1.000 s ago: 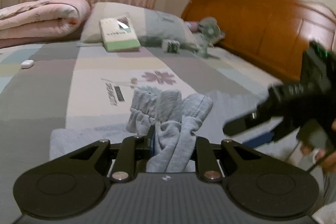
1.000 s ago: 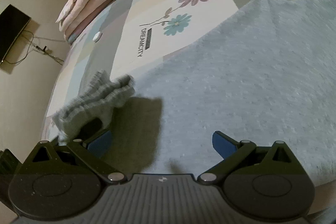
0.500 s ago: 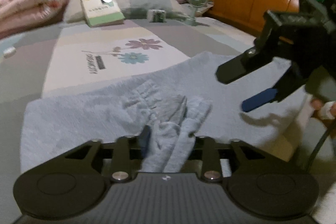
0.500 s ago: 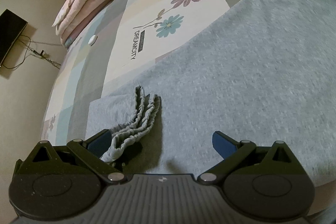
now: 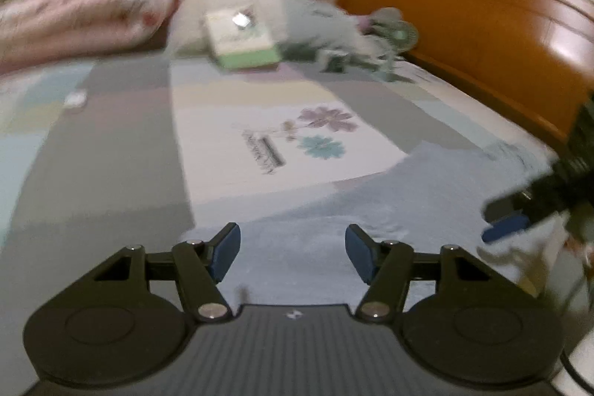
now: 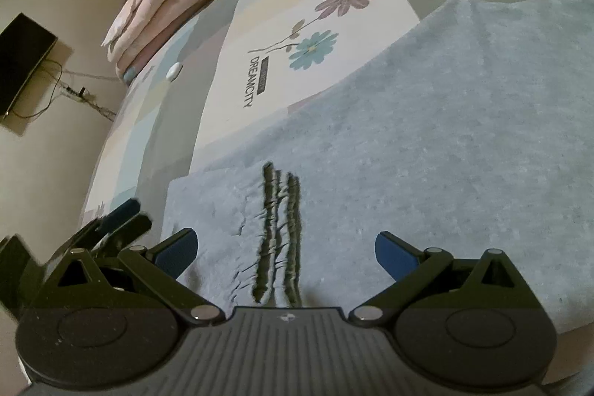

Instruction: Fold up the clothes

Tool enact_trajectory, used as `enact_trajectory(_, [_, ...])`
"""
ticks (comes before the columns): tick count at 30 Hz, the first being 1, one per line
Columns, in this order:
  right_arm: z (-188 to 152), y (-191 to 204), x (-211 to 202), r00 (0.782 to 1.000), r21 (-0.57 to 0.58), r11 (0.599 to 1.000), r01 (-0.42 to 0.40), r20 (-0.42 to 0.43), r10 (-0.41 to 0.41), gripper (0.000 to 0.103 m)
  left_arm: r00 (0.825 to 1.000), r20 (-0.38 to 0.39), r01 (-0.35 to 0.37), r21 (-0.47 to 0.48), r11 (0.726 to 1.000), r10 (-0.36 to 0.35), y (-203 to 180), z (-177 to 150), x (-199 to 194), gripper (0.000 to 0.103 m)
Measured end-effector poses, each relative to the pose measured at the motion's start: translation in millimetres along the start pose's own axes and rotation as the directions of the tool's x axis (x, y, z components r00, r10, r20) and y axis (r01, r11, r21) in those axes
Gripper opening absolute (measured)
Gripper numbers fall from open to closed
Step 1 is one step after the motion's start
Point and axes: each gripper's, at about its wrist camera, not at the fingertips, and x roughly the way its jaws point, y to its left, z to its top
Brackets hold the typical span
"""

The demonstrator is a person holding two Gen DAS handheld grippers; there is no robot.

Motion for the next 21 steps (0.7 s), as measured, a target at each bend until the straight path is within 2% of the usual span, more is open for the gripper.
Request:
enact_trajectory(6, [-0.7, 3.4, 3.8, 1.0, -0.008, 1.0, 0.006, -0.012, -0.006, 0.103, 0.997, -0.028, -0.075, 0.016, 0.997, 0.075, 5.2, -11.5, -14.4, 0.06])
enact_trajectory(11, [-0.7, 5.7, 2.0, 1.0, -0.011, 1.0, -0.004, -0.01, 0.004, 0.103, 0.989, -0.051, -0.137, 0.031, 0.99, 0.138, 9.5, -21.0, -26.3, 0.071])
enact_trajectory(12, [-1.1, 6.7, 1.4, 1.0, -0.012, 1.0, -0.009, -0.009, 0.008, 0.103, 0.986, -0.061, -0.152, 0.059, 0.987, 0.155, 7.2, -25.2, -28.4, 0.075])
enact_trajectory(15, [-2.4, 11.4, 0.0, 1.0, -0.021, 1.0, -0.018, -0.006, 0.018, 0.103, 0.967, -0.103, -0.201, 0.254, 0.946, 0.233, -13.8, -48.1, -32.8, 0.08])
enact_trajectory(18, [-5.4, 20.3, -1.1, 1.0, -0.047, 0.999, -0.023, -0.01, 0.023, 0.103, 0.942, -0.126, -0.233, 0.419, 0.877, 0.311, -32.9, -69.6, -34.8, 0.08])
enact_trajectory(20, [-8.1, 27.6, -1.8, 1.0, -0.075, 0.997, -0.021, -0.016, 0.02, 0.103, 0.933, -0.126, -0.259, 0.419, 0.87, 0.338, -36.5, -77.1, -25.4, 0.08])
enact_trajectory(21, [-9.5, 31.3, -2.1, 1.0, -0.089, 0.996, -0.02, -0.018, 0.019, 0.103, 0.934, -0.124, -0.263, 0.4, 0.878, 0.336, -36.1, -78.4, -21.6, 0.08])
